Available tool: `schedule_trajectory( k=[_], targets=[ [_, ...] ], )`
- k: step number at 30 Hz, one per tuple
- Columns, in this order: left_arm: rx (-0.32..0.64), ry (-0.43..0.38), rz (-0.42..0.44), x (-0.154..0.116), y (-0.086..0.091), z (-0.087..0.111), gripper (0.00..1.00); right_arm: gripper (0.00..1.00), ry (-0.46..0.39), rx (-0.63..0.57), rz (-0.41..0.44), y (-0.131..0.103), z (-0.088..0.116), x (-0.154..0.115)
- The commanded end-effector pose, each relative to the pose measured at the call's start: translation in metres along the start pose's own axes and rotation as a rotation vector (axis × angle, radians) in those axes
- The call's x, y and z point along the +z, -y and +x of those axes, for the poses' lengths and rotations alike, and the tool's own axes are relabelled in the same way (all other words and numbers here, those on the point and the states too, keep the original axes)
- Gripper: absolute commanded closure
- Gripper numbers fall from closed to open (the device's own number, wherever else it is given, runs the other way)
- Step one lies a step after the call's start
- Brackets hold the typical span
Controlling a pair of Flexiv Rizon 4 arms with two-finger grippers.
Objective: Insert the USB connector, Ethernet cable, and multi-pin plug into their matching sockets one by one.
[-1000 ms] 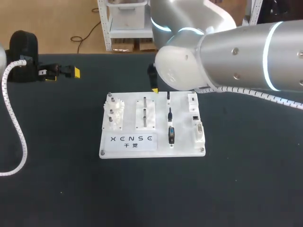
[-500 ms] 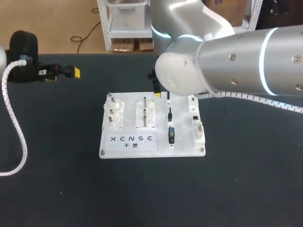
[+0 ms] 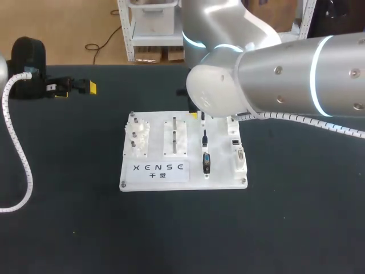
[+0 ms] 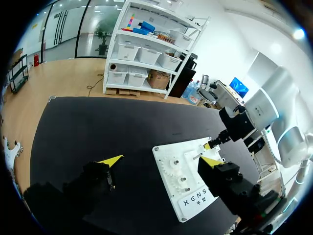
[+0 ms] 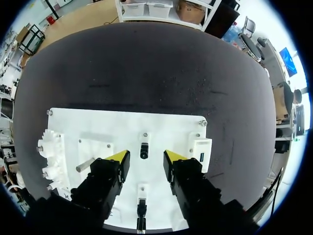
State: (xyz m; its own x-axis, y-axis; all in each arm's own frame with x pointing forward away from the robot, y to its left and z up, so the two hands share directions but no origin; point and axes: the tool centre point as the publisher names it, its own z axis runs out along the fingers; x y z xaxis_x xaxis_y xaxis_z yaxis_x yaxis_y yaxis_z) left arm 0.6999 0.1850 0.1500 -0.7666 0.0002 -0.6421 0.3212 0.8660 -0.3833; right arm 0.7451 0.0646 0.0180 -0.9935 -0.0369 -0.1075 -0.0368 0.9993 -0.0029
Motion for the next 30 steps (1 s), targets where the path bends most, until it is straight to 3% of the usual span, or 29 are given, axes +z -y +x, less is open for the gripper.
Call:
schedule_trajectory(
  k=[1,17,24,30],
  targets=[
    [0.0,0.0,0.0,0.0,0.0,0.0,0.0,0.56,0.002,0.017,0.003,-0.0015,-0.0015,0.0019],
    [0.0,0.0,0.0,0.0,0.0,0.0,0.0,0.67,0.003,0.057,-0.001,-0.0001,-0.0097,0.005],
    [0.0,0.0,0.0,0.0,0.0,0.0,0.0,0.8,-0.009,0.062,-0.006,-0.0014,-0.0094,0.008],
    [0.0,0.0,0.0,0.0,0.0,0.0,0.0,0.83,-0.013,0.061,-0.009,-0.0031,-0.0093,0.0095]
  ],
)
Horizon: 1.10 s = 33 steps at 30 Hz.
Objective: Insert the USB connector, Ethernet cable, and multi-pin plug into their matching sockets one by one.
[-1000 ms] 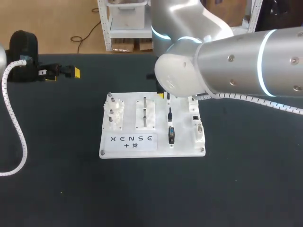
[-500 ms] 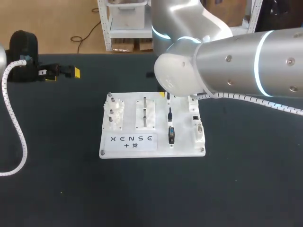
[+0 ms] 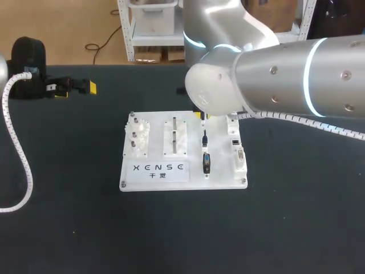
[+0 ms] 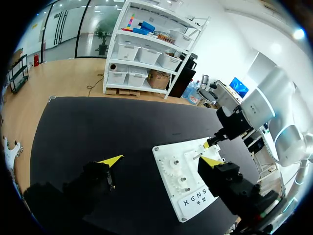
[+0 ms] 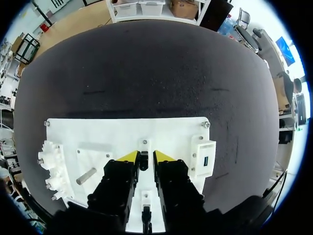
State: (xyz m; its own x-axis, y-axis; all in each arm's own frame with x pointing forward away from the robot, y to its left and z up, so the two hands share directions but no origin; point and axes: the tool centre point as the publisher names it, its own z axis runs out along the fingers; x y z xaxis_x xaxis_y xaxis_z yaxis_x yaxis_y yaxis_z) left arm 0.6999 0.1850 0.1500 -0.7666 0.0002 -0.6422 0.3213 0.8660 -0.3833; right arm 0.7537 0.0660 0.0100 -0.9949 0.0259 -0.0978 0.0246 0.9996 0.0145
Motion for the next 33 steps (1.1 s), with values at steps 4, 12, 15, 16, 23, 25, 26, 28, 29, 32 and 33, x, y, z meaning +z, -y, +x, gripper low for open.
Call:
schedule_trajectory(
  k=[4,12,15,16,23,25,26,28,29,32,33],
  targets=[
    [0.0,0.0,0.0,0.0,0.0,0.0,0.0,0.89,0.003,-0.006,0.001,-0.003,-0.002,0.0],
    [0.0,0.0,0.0,0.0,0.0,0.0,0.0,1.0,0.019,-0.01,-0.004,-0.002,-0.002,-0.003],
    [0.0,0.0,0.0,0.0,0.0,0.0,0.0,1.0,0.023,-0.011,-0.004,-0.002,-0.002,-0.003],
    [0.0,0.0,0.0,0.0,0.0,0.0,0.0,1.0,0.025,-0.011,-0.004,-0.002,-0.002,-0.003],
    [0.0,0.0,0.0,0.0,0.0,0.0,0.0,1.0,0.048,-0.016,-0.006,-0.001,0.0,-0.013],
    [0.0,0.0,0.0,0.0,0.0,0.0,0.0,1.0,0.06,-0.017,-0.007,0.0,0.0,-0.017],
    [0.0,0.0,0.0,0.0,0.0,0.0,0.0,1.0,0.068,-0.014,-0.009,0.001,0.0,-0.02],
    [0.0,0.0,0.0,0.0,0.0,0.0,0.0,1.0,0.088,-0.015,-0.008,0.004,-0.001,-0.025],
    [0.0,0.0,0.0,0.0,0.0,0.0,0.0,1.0,0.092,-0.016,-0.007,0.005,-0.001,-0.028],
    [0.0,0.0,0.0,0.0,0.0,0.0,0.0,1.0,0.115,-0.012,-0.007,0.015,-0.003,-0.037],
    [0.0,0.0,0.0,0.0,0.0,0.0,0.0,1.0,0.118,-0.011,-0.007,0.017,-0.003,-0.038]
  ],
)
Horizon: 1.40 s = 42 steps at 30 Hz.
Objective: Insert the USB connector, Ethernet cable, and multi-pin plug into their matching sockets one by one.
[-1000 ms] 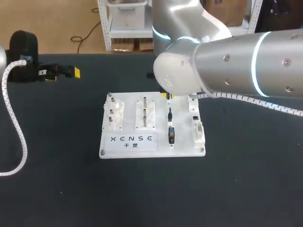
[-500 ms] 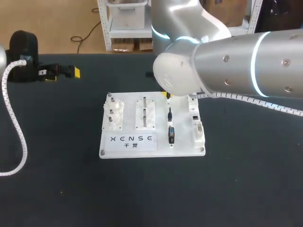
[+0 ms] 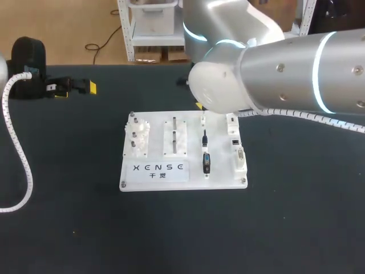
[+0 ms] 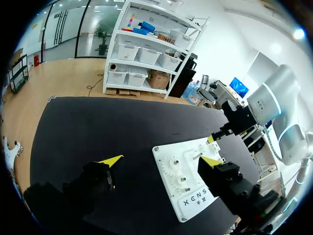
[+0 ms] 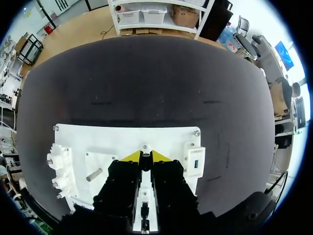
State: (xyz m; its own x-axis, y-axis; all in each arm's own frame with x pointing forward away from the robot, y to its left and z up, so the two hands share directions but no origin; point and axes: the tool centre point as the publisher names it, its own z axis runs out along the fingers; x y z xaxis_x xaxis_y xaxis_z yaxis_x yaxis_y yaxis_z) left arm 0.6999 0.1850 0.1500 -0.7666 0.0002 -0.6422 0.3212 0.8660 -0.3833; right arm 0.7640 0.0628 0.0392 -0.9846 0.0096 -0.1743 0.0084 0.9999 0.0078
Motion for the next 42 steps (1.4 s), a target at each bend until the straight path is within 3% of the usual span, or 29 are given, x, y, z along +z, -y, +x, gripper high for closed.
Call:
schedule_trajectory(
  k=[1,9,19,42],
  targets=[
    [0.0,0.0,0.0,0.0,0.0,0.0,0.0,1.0,0.044,0.009,-0.01,0.019,0.009,-0.012],
    [0.0,0.0,0.0,0.0,0.0,0.0,0.0,1.0,0.049,0.031,0.005,0.05,0.009,-0.012],
    [0.0,0.0,0.0,0.0,0.0,0.0,0.0,1.0,0.039,0.022,0.019,0.071,0.016,-0.01],
    [0.0,0.0,0.0,0.0,0.0,0.0,0.0,1.0,0.004,0.02,0.036,0.075,0.025,0.003]
  ],
)
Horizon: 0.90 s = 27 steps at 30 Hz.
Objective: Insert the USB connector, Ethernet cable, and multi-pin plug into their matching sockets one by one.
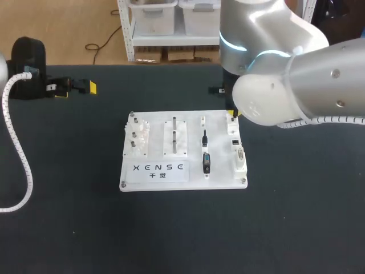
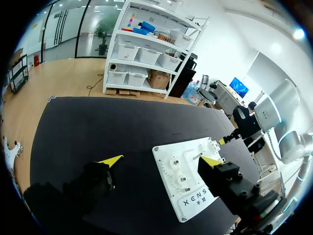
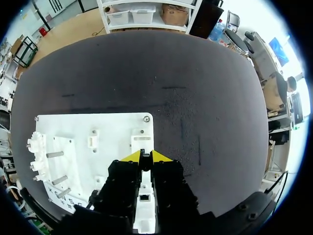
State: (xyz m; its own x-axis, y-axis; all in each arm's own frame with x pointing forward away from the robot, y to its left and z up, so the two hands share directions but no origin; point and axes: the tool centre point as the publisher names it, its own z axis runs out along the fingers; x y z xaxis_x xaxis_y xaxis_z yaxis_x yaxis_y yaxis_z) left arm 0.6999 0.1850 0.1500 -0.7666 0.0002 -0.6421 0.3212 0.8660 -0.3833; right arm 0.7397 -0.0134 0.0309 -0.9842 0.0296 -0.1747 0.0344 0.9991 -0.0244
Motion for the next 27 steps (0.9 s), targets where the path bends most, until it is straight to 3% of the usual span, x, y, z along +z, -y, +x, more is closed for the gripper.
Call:
schedule_trajectory(
  k=[1,27],
  targets=[
    [0.0,0.0,0.0,0.0,0.0,0.0,0.0,1.0,0.004,0.0,-0.001,-0.002,0.0005,-0.0009],
    [0.0,0.0,0.0,0.0,0.0,0.0,0.0,1.0,0.008,-0.005,0.001,-0.0038,-0.0046,0.0071]
  ],
)
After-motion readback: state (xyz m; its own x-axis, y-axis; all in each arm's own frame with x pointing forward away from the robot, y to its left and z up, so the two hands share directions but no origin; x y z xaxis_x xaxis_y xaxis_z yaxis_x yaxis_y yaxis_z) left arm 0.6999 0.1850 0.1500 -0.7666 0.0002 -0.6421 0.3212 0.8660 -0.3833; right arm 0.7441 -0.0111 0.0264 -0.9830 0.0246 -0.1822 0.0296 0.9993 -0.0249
